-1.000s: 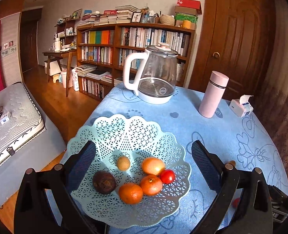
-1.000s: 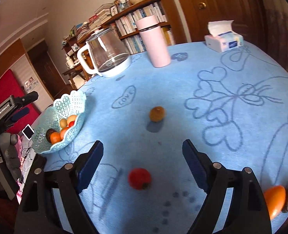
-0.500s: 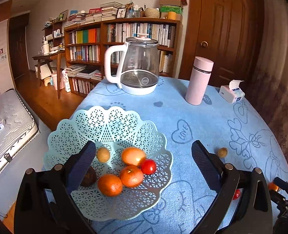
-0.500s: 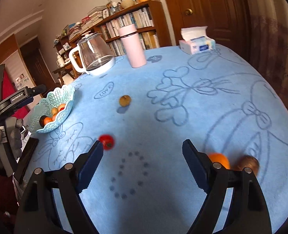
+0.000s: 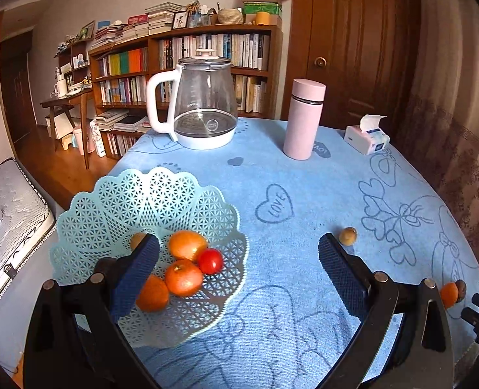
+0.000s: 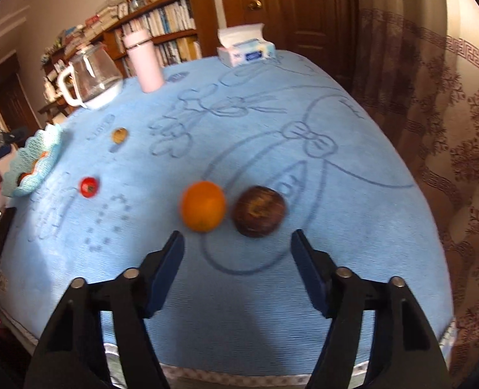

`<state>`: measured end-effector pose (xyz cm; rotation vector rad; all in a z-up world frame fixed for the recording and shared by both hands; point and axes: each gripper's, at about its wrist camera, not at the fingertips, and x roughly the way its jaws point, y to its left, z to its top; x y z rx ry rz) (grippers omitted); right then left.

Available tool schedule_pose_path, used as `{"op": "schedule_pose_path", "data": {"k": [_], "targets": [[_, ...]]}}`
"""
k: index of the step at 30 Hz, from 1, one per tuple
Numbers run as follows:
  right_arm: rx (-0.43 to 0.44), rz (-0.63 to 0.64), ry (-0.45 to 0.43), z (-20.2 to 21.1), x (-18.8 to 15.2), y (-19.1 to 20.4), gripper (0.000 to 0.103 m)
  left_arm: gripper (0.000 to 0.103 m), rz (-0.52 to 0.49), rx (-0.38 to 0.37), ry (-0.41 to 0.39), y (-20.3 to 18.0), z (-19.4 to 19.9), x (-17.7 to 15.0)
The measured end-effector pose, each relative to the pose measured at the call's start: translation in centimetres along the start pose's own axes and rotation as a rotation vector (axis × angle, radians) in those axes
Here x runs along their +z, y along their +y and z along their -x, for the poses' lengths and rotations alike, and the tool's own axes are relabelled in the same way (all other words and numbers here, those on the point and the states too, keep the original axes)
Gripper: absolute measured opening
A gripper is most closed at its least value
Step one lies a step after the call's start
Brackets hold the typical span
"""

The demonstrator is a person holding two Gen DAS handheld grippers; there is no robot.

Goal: Organize fruits
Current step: 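Move the right tool to the dark brown fruit and close on it, then lift the dark brown fruit with the right tool while the left tool grasps an orange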

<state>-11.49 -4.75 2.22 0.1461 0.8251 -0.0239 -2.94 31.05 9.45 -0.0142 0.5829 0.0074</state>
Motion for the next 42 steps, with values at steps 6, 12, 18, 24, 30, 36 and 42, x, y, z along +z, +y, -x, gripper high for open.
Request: {"op": "schedule_pose_path", "data": {"k": [6, 12, 18, 24, 30, 36, 42], "targets": [[-0.035, -0.009, 0.048, -1.9, 1.1, -1.7, 0.053, 0.1, -0.028, -0.028, 0.012, -1.9, 0.3, -0.6], [-0.026, 0.051, 0.062, -3.1, 2.4, -0.8, 0.053, 0.1, -0.054, -0.054, 0.031, -3.7, 0.1, -1.3], [-0.017, 0.09, 0.086, -3.9, 2.7, -0.1, 0.047, 0.1, -0.101, -0.082, 0.057, -6.1, -0.5, -1.9], [0.002, 0.072, 0.076, -3.7, 2.6, -0.5, 0.044, 0.1, -0.181, -0.132, 0.069, -9.9, -0.6, -2.5], [0.023, 0.016, 0.023, -2.5, 3.0, -1.9, 0.044, 0.1, -0.27, -0.173, 0.082, -13.8, -0.6, -3.3], [-0.044, -0.044, -0.083, -1.6, 4.6, -4.5, 0.044, 0.1, -0.353, -0.269, 0.124, -18.6, -1.4, -4.9], [-0.027, -0.153, -0.102, -2.3, 4.9, -6.8, 0.044, 0.1, -0.465, -0.388, 0.158, -23.7, -1.8, -7.1]]}}
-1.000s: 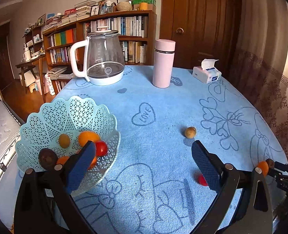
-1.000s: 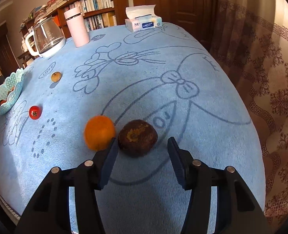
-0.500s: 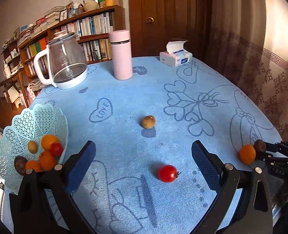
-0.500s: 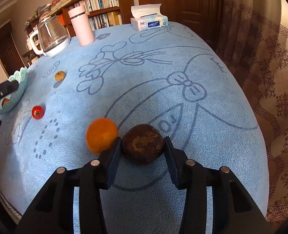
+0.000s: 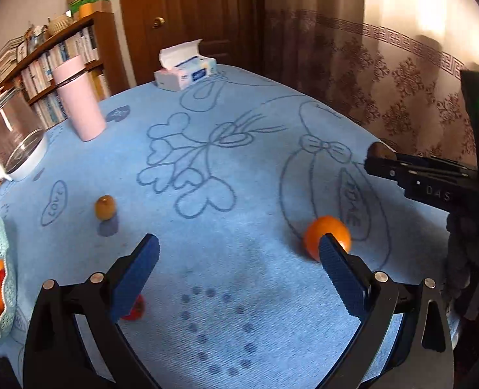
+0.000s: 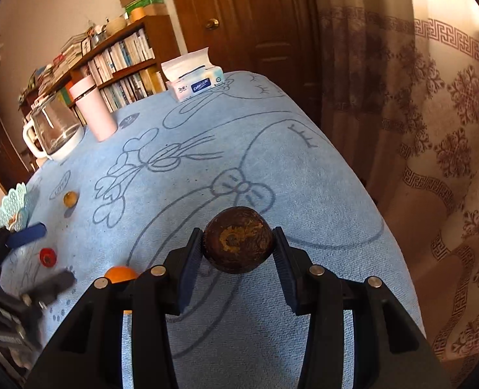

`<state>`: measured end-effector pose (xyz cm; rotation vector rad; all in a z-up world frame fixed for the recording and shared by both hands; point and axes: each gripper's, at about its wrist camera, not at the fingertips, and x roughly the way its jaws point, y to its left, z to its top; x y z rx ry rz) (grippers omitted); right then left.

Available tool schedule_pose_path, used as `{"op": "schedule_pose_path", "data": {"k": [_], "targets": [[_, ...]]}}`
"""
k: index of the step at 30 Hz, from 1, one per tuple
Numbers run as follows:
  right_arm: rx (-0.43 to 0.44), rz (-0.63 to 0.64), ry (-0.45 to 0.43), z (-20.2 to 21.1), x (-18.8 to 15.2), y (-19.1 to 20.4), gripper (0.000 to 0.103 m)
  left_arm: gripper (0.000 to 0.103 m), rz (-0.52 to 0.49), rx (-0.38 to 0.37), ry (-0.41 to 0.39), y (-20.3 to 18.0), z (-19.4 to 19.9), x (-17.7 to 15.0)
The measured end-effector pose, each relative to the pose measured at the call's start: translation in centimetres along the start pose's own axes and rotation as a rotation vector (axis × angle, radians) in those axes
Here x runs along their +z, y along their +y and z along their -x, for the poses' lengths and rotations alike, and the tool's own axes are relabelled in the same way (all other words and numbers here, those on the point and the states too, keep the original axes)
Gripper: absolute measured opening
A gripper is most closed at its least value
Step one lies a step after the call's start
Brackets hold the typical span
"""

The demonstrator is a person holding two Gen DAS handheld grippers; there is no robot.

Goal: Organize fruits
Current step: 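Lift the dark brown fruit with the right tool while the left tool grasps an orange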

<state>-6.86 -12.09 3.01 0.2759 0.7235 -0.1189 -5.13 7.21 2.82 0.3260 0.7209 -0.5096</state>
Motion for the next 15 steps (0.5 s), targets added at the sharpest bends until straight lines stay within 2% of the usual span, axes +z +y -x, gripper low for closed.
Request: {"op": "schedule_pose_path", "data": {"k": [3, 8, 9, 15], "targets": [[-0.006, -0.001, -0.013, 0.2, -0.1, 0.1, 0.044, 0.1, -0.052, -0.058, 0.012, -2.3, -1.1, 0.3], [0.0, -0.023, -0.007, 0.0, -0.2, -0.2, 0.044, 0.099, -0.134, -0.11, 0.031, -5.2, -2.4, 0.6], [0.004, -0.029, -0.004, -0.1, -0.3, -0.3, 0.044, 0.094, -0.14, -0.117, 0.038, -5.4, -2.7, 0.6], [0.005, -0.027, -0.008, 0.0, -0.5, -0.1, 0.044, 0.08, -0.143, -0.147, 0.101, -5.9, -4.5, 0.2]]}}
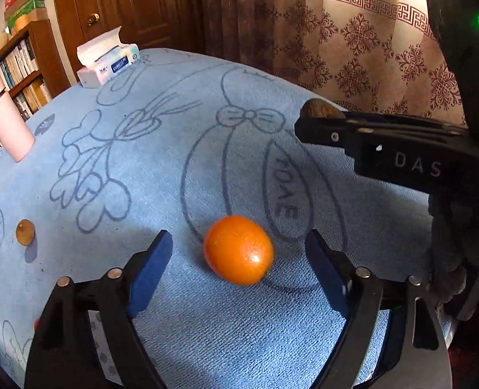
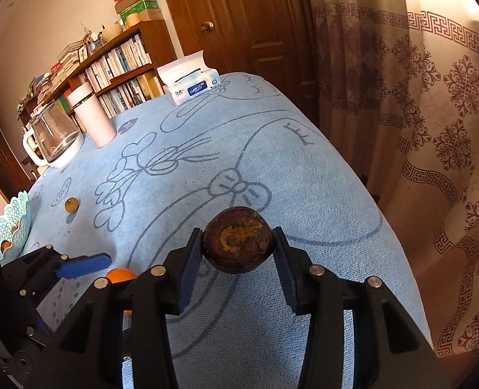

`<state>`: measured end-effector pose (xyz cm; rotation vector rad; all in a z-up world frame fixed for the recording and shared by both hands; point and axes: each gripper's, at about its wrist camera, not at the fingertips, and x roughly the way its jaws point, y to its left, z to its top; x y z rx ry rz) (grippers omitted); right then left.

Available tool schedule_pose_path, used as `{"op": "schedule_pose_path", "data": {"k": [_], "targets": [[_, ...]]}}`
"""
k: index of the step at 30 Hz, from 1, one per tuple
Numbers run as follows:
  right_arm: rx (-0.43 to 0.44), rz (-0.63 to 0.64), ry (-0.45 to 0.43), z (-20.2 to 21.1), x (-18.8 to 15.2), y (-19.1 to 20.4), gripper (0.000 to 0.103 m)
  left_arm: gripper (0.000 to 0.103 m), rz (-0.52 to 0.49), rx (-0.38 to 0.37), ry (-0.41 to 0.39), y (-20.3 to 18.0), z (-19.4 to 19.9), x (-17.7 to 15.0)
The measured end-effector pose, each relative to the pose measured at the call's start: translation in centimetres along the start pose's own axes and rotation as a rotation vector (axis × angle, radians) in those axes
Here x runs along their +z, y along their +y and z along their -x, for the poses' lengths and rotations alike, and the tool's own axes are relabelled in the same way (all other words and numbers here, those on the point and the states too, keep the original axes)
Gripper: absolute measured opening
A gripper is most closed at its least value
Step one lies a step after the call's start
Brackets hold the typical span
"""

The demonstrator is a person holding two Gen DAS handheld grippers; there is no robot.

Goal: Organize fruits
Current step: 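Lift the dark brown fruit with the right tool while the left tool grasps an orange, then carry the orange into the basket and open the left tool while the right tool carries the dark fruit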

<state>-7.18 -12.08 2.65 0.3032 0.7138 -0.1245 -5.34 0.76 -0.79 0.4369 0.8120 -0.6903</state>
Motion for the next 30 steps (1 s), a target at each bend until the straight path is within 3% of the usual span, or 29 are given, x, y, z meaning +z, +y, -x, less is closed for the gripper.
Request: {"op": "schedule_pose_path", "data": {"k": [8, 14, 19, 26, 30], "targets": [[-0.003, 0.002, 0.003, -0.1, 0.0, 0.1, 0.044, 0.063, 0.006, -0.021, 0.007, 0.2, -0.4, -0.2], [-0.003, 0.0, 0.006, -0.2, 0.0, 0.1, 0.044, 0.056, 0.024, -0.032, 0.004, 0.5, -0.4, -0.2], [0.002, -0.001, 0.005, -0.2, -0.2, 0.0, 0.044, 0.041, 0.032, -0.027, -0.002, 0.5, -0.1, -0.3], [0.004, -0.002, 0.004, -0.2, -0.1, 0.0, 0.044, 0.041, 0.051, -0.023, -0.012, 0.8, 0.1, -0.3], [0.004, -0.003, 0.005, -0.2, -0.1, 0.0, 0.044, 0.041, 0.068, 0.016, -0.028, 1.1, 0.6, -0.3]]}}
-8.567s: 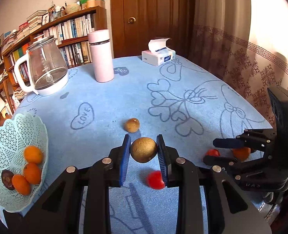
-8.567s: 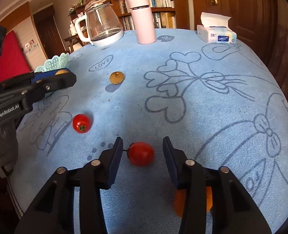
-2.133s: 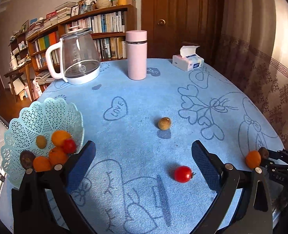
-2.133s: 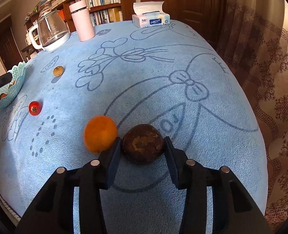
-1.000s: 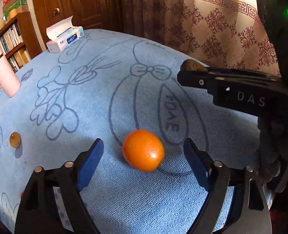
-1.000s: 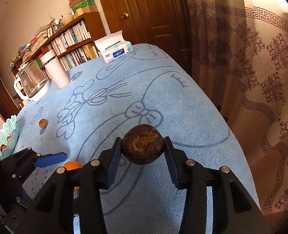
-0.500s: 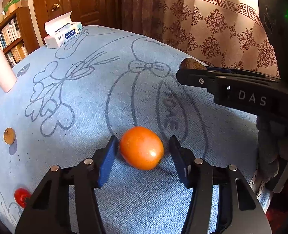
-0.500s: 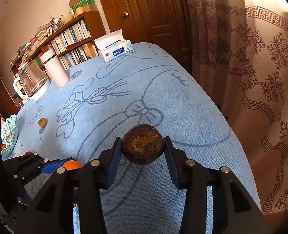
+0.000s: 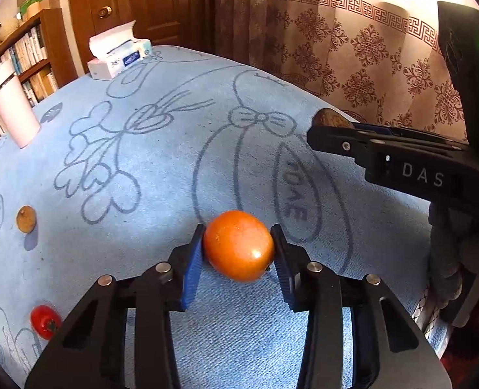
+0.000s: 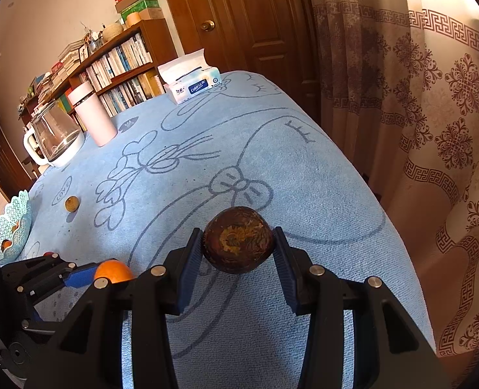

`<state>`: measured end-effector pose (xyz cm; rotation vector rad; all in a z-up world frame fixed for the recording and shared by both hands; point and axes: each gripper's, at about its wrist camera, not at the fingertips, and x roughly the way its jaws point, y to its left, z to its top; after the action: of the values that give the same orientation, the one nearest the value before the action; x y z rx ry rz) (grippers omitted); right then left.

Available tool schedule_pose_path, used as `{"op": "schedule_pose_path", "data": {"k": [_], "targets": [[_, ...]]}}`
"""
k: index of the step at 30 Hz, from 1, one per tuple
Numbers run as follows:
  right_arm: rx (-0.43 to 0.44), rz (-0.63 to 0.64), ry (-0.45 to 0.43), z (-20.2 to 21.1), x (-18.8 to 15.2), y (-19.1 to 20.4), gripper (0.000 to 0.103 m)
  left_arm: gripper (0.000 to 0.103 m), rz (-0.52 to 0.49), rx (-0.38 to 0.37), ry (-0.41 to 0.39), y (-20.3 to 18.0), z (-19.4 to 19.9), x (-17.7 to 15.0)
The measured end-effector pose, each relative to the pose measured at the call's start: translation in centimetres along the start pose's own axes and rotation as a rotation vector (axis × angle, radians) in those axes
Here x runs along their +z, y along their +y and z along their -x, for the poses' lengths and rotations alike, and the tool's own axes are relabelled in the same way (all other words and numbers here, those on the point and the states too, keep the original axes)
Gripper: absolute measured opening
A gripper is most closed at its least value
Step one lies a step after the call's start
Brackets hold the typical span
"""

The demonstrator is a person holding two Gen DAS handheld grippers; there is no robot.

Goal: Organize fruits
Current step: 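Carry the orange into the basket and open the left tool while the right tool carries the dark fruit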

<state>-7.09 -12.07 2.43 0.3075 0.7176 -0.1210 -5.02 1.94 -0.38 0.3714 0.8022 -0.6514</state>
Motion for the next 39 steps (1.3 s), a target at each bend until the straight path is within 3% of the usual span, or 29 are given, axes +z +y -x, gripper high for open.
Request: {"op": "schedule_pose_path", "data": {"k": [22, 39], "targets": [[-0.033, 0.012, -0.015, 0.7, 0.5, 0.9, 0.044, 0.041, 0.108, 0.237, -0.161, 5.8, 6.3, 0.3], [0.073, 0.136, -0.013, 0.7, 1.6, 8.8, 0.044, 0.041, 0.214, 0.382, -0.232, 13.1, 11.4, -1.6]]}}
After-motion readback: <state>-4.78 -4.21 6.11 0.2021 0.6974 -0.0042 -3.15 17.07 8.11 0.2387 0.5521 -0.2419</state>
